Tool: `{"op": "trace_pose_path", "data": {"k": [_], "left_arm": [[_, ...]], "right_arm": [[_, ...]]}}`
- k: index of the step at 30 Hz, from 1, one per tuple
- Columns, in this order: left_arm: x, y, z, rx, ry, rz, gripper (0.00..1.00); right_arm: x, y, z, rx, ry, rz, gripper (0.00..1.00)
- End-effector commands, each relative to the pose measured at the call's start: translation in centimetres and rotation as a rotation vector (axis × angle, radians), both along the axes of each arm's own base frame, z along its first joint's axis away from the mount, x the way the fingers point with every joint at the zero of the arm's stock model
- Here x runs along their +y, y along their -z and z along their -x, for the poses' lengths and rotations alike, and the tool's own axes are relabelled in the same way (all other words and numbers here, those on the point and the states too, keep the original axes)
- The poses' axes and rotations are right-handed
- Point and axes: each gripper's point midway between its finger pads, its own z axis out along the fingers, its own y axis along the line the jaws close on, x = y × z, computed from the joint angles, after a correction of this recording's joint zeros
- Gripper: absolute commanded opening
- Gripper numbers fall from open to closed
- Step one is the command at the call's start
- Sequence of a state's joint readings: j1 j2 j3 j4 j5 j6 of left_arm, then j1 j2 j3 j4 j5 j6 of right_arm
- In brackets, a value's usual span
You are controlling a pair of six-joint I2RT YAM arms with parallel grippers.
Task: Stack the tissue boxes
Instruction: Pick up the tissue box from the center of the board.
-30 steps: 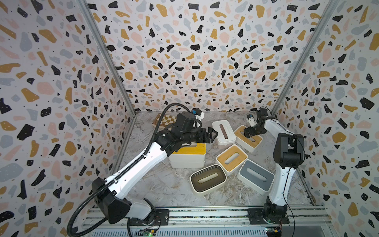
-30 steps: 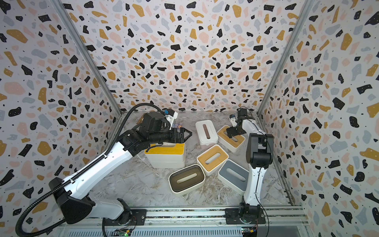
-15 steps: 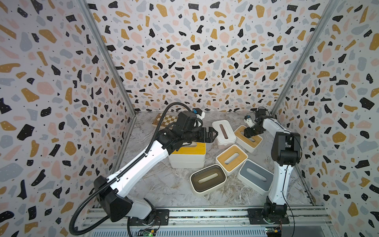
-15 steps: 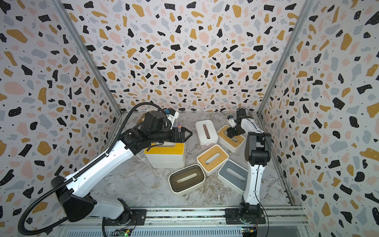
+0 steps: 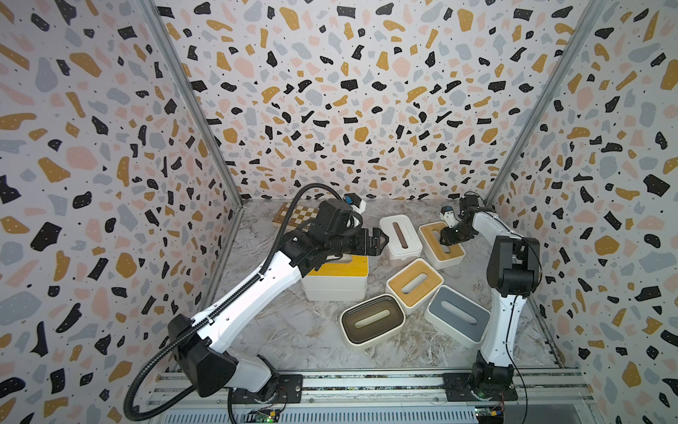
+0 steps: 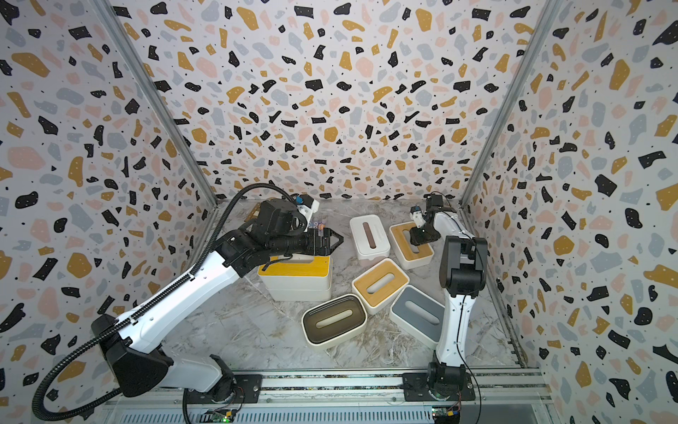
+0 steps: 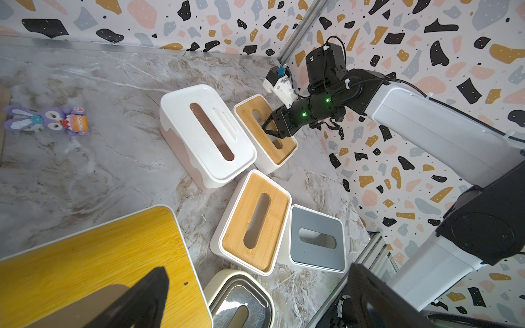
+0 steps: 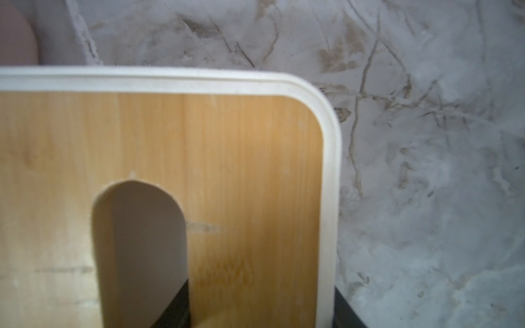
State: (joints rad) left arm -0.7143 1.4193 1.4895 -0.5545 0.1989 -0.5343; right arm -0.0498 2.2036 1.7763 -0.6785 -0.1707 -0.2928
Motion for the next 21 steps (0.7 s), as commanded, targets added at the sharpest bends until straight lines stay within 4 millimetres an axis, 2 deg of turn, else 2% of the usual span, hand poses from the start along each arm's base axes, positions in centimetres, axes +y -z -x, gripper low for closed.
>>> {"op": "trace_pose_path", "data": {"k": [1, 3, 10, 16, 21], "left_arm": [[0.3, -2.4, 0.2, -0.065, -0.001, 0.023, 1.00], [0.5, -2.7, 0.2, -0.073, -0.004, 0.025, 1.00], [1.7, -4.4, 0.7, -0.119, -0.027, 0.022, 0.99], [3.5, -6.3, 1.4, -0.178, -0.065, 0.012, 1.00], [5.9, -7.3, 2.1, -0.224, -0.114, -0.034, 1.00]], "right_arm": [[-0.2, -3.6, -0.5, -0.067, 0.053, -0.051, 0.22], [-0.3, -5.0, -0.8, -0.094, 0.069, -0.084, 0.15], [-1.8, -10.4, -1.1, -0.195, 0.143, -0.136, 0.13], [-1.0, -16.1, -0.7, -0.278, 0.134, -0.188, 0.12], [1.0, -21.4, 0.3, -0.343, 0.090, -0.249, 0.12]]}}
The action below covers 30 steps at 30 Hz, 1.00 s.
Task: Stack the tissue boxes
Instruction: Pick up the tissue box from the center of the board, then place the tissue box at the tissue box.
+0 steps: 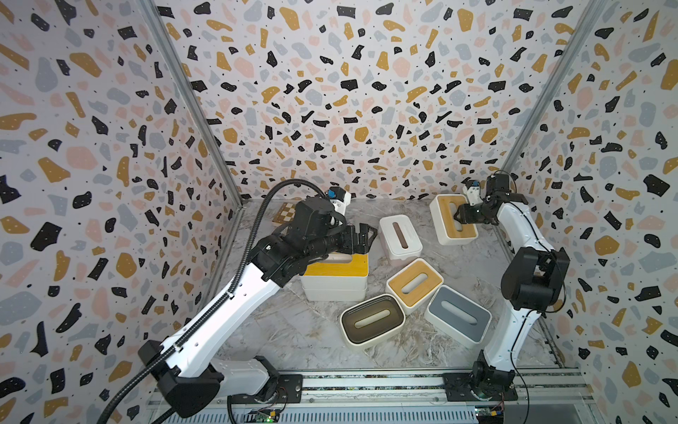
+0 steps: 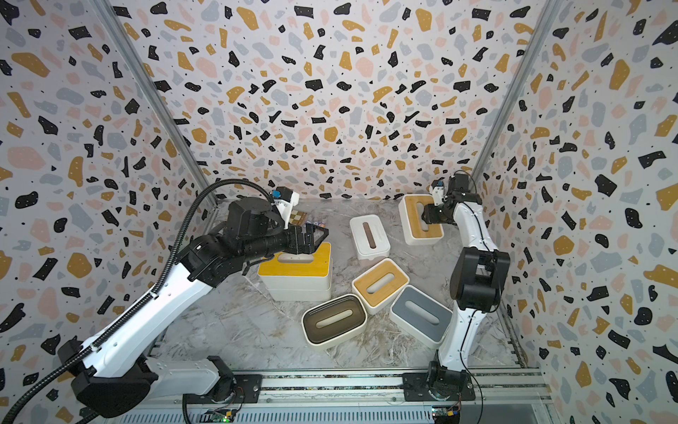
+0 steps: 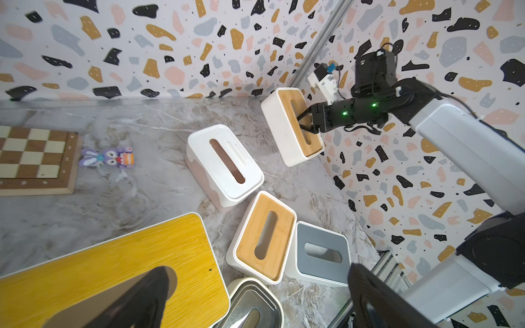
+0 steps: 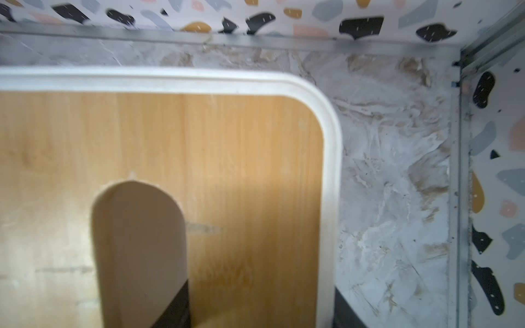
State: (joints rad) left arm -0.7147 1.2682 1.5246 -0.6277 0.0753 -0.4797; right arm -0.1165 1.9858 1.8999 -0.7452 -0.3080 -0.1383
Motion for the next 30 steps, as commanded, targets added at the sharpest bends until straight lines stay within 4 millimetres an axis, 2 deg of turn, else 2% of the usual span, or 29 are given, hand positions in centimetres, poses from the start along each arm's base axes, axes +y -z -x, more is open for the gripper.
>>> {"op": "trace_pose_path", "data": {"k": [1, 3, 7, 10, 12, 17, 20, 25, 30], "left_arm": [[2.2, -1.8, 0.6, -0.068, -0.047, -0.042, 1.00], [3.5, -2.3, 1.1, -0.090, -0.072, -0.065, 1.00], [6.9, -2.8, 1.9, -0.123, -0.161, -0.116, 0.99], [9.2, -3.1, 2.8, -0.143, -0.213, -0.141, 1.00], [10.6, -3.1, 3.3, -0.148, -0.248, -0.163, 1.00], [13.5, -2.4, 4.0, -0.141, -0.330, -0.187, 1.00], [14.3, -2.3, 4.2, -0.124, -0.357, -0.172, 0.99], [15.0, -1.8, 4.0, -0.108, -0.383, -0.164, 0.99], [15.2, -1.0, 3.5, -0.077, -0.402, -0.137, 0.99]], "right_arm": [[3.0, -7.6, 1.5, -0.117, -0.063, -0.075, 0.11], [4.7, -9.8, 2.1, -0.149, -0.107, -0.103, 0.11], [10.2, -14.4, 4.1, -0.220, -0.253, -0.173, 0.12], [14.9, -16.6, 6.1, -0.243, -0.370, -0.180, 0.12], [17.9, -17.3, 7.7, -0.250, -0.439, -0.173, 0.12], [25.8, -18.0, 12.3, -0.262, -0.638, -0.160, 0.12], [29.3, -17.5, 14.4, -0.257, -0.722, -0.129, 0.12], [33.4, -15.8, 16.5, -0.212, -0.821, -0.092, 0.12], [35.9, -13.8, 17.6, -0.178, -0.866, -0.041, 0.13]]}}
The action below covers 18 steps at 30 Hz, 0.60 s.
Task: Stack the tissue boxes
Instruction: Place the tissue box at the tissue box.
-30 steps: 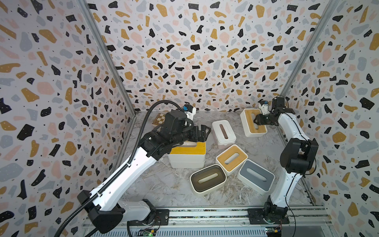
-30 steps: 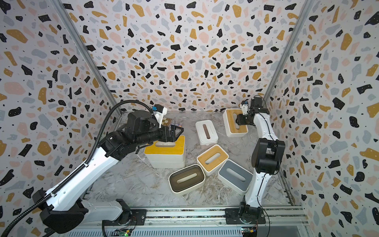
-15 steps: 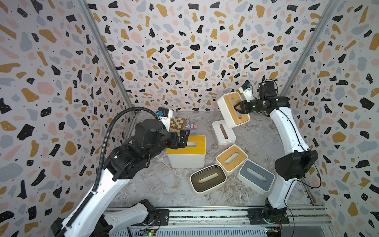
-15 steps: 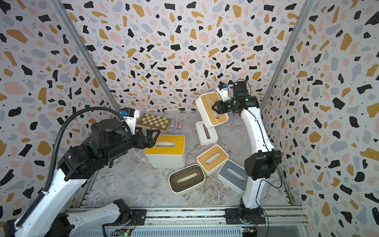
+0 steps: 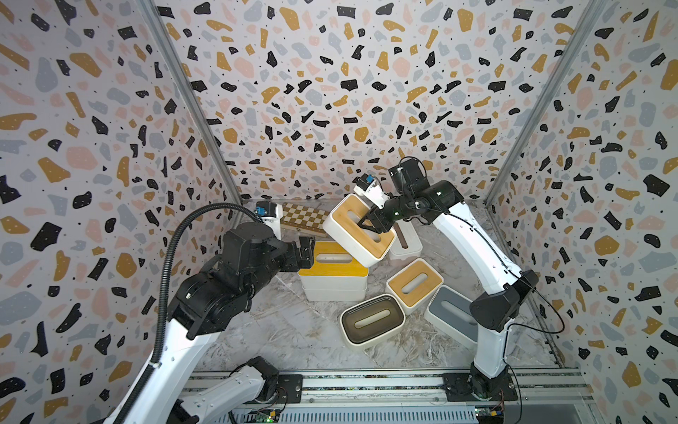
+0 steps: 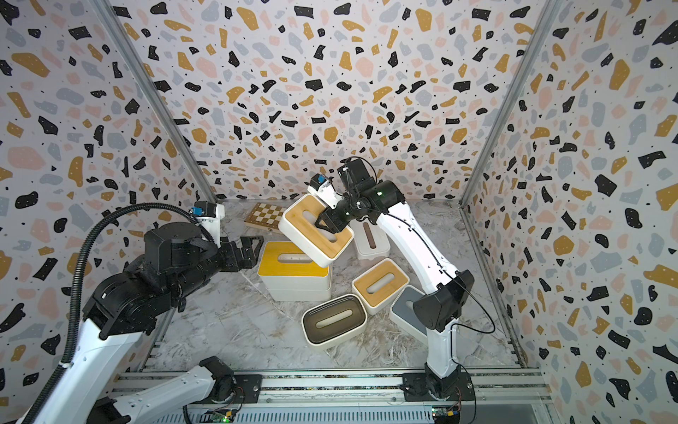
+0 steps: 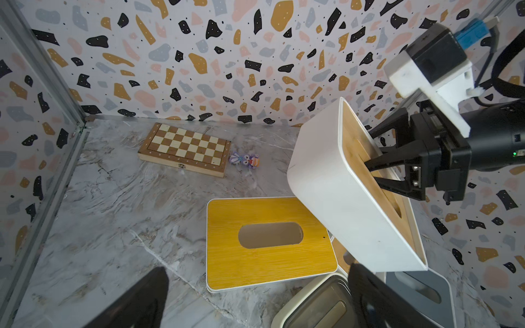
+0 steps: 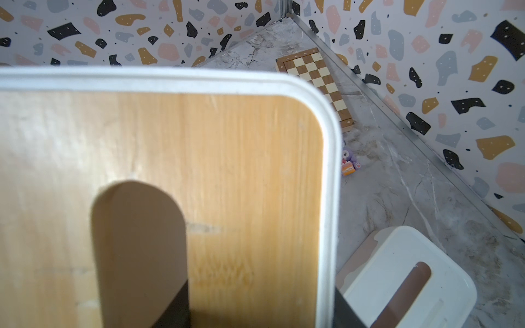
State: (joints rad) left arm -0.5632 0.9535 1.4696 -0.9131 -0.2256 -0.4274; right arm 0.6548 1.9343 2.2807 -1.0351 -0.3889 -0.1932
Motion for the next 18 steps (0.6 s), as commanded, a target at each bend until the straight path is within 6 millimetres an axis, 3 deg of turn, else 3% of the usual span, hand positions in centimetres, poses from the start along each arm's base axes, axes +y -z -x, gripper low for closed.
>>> {"op": "trace_pose_path", "data": {"k": [1, 12, 18], "left_arm": [[0.0, 0.4, -0.3, 0.009, -0.005, 0.041, 1.00], [-0.4, 2.4, -1.4, 0.074, -0.014, 0.129, 1.00], [-0.4, 3.2, -1.9, 0.090, -0.023, 0.153, 1.00]], "right_arm": [[0.7, -0.3, 0.4, -0.036, -0.003, 0.031, 0.12], [4.0, 2.9, -0.2, -0.027, -0.041, 0.078, 0.14], [5.0, 4.7, 0.1, -0.012, -0.075, 0.112, 0.24]]}}
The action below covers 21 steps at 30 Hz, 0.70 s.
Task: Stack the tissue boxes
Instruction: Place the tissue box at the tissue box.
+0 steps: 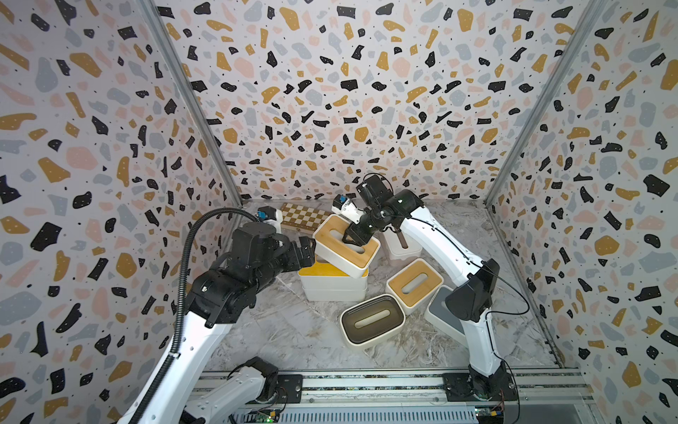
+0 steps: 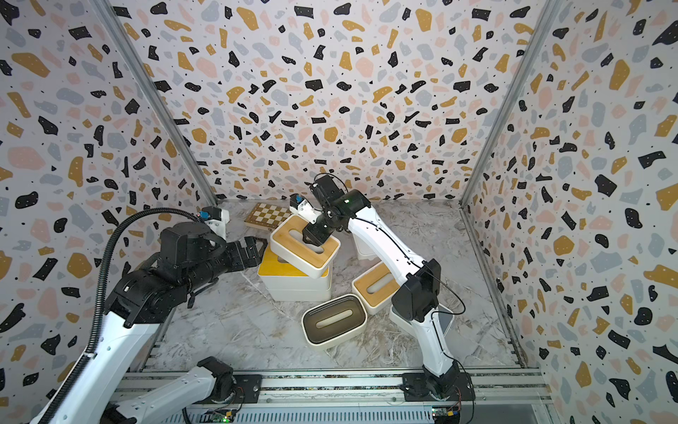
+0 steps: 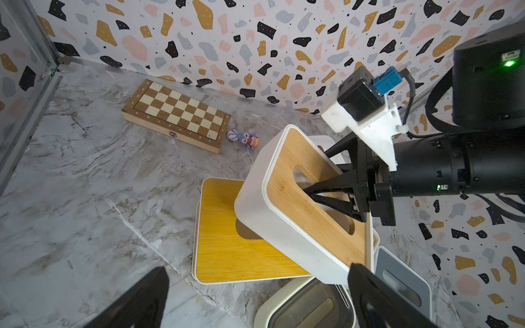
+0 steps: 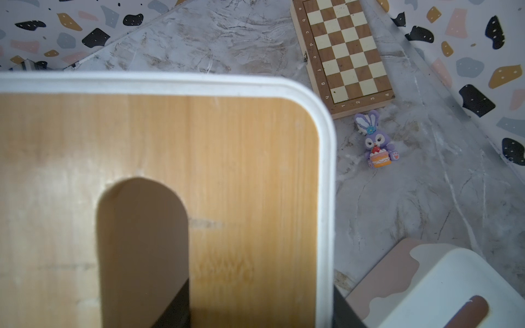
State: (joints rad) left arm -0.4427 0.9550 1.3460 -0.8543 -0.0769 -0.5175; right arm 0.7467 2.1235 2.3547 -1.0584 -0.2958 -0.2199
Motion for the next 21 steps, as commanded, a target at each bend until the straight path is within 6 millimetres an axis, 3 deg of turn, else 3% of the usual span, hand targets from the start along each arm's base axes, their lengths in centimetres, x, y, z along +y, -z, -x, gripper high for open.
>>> {"op": "trace_pose_path", "data": {"k": [1, 12, 19, 21], "left_arm": [[-0.4, -0.8, -0.5, -0.029, 0.005, 0.047, 1.00], [-0.5, -0.2, -0.8, -0.015, 0.002, 0.062, 1.00], [-0.5, 0.0, -0.9, -0.011, 0.003, 0.070, 0.99], [-0.2, -0.2, -0.9, -0.020, 0.000, 0.060, 1.00]], "right_arm": [[0.6, -2.1, 0.4, -0.049, -0.027, -0.033, 0.26], [1.7, -1.0, 0.5, -0.060, -0.046, -0.008, 0.55], [1.0, -2.2, 0.3, -0.105, -0.031, 0.001, 0.74], [0.4, -3.6, 0.0, -0.142, -0.007, -0.007, 0.79]]}}
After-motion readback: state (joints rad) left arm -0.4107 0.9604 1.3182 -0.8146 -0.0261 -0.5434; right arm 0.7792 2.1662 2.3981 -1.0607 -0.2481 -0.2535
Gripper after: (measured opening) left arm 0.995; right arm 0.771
